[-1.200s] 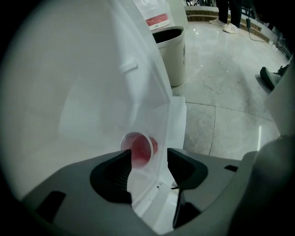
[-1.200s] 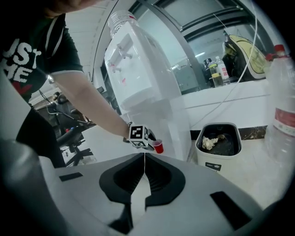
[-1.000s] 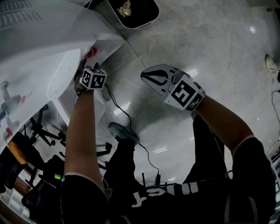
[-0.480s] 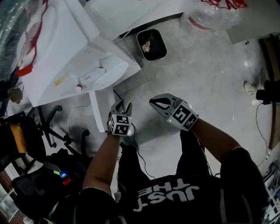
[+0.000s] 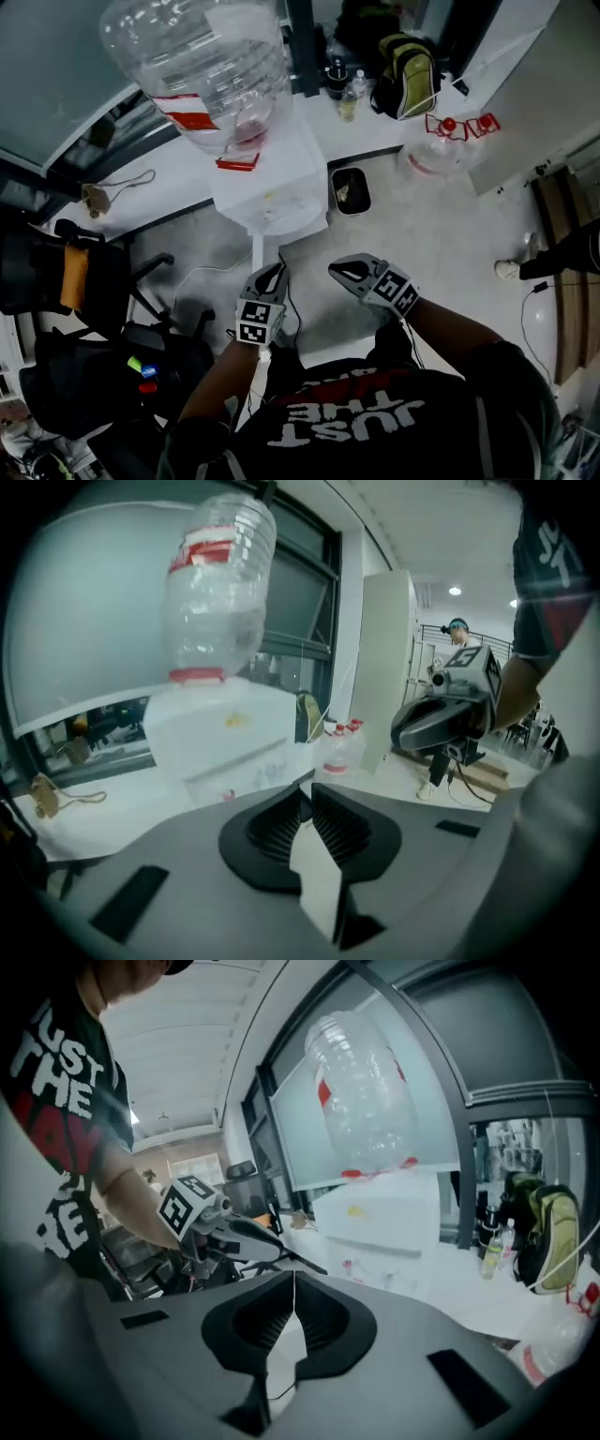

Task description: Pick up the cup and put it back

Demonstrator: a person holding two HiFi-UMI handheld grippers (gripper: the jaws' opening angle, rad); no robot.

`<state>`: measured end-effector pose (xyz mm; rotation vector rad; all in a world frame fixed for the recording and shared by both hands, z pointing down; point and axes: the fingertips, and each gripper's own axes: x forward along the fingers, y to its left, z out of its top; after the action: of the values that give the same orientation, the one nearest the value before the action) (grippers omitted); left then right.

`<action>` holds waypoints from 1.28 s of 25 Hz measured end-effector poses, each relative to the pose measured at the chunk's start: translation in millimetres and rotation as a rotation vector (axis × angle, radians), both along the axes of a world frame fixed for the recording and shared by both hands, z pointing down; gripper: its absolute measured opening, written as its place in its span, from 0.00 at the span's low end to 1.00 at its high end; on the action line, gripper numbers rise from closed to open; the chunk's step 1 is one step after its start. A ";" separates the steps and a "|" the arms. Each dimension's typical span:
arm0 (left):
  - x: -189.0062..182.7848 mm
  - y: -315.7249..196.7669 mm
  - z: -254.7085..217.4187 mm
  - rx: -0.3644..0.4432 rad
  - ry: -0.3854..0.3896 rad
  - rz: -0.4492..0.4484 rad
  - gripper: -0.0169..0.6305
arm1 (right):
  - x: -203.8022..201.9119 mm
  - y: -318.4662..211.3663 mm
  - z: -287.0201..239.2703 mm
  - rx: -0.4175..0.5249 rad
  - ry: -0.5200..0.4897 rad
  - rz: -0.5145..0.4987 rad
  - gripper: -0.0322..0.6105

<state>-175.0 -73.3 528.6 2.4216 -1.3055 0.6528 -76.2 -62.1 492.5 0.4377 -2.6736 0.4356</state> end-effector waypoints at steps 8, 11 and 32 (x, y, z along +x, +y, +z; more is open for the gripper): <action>-62.3 31.0 -231.9 0.306 0.128 -0.059 0.04 | -29.0 0.9 -198.7 0.122 -0.112 0.001 0.10; -81.1 41.2 -293.1 0.400 0.189 -0.096 0.04 | -37.5 -8.3 -262.5 0.225 -0.135 -0.005 0.10; -72.8 46.8 -404.7 0.496 0.382 -0.052 0.04 | -43.9 -7.0 -376.0 0.377 -0.254 -0.053 0.10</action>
<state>-247.8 -26.6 123.9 2.6877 -1.4815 -0.1763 -120.0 -69.1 116.4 0.4404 -3.0149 -0.0377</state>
